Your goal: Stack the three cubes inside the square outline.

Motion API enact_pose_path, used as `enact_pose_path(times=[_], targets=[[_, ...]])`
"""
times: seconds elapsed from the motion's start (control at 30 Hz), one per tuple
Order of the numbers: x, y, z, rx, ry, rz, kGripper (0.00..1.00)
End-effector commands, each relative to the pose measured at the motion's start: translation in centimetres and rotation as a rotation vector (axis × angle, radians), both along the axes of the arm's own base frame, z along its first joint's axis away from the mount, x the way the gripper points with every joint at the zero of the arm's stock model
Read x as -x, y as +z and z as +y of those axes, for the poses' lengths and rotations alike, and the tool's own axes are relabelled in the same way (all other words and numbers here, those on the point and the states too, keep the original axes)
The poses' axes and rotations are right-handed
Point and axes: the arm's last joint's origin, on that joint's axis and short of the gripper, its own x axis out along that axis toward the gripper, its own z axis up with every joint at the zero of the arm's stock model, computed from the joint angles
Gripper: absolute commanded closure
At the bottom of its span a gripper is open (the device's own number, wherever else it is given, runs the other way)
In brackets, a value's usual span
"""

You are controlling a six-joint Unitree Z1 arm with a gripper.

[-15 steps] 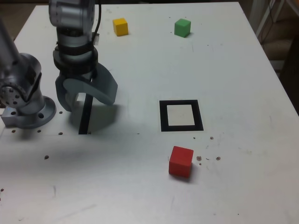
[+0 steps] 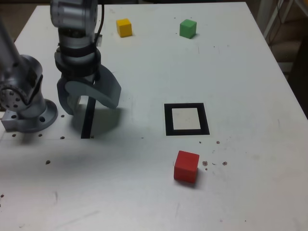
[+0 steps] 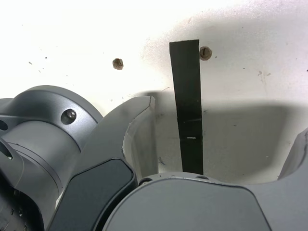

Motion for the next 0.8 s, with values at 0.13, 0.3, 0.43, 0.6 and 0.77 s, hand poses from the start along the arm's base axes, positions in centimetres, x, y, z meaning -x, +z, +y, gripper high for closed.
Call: enact_pose_path(times=[0.13, 0.3, 0.43, 0.6, 0.77], targets=[[-0.1, 0.8, 0.0, 0.003, 0.016, 0.029, 0.01], [-0.9, 1.8, -0.7, -0.009, -0.014, 0.022, 0.01], [-1.5, 2.5, -1.4, -0.015, -0.034, 0.005, 0.01], [-2.1, 3.3, -2.3, -0.022, -0.045, -0.003, 0.0], [-3.0, 4.5, -3.6, -0.036, -0.065, 0.004, 0.0]])
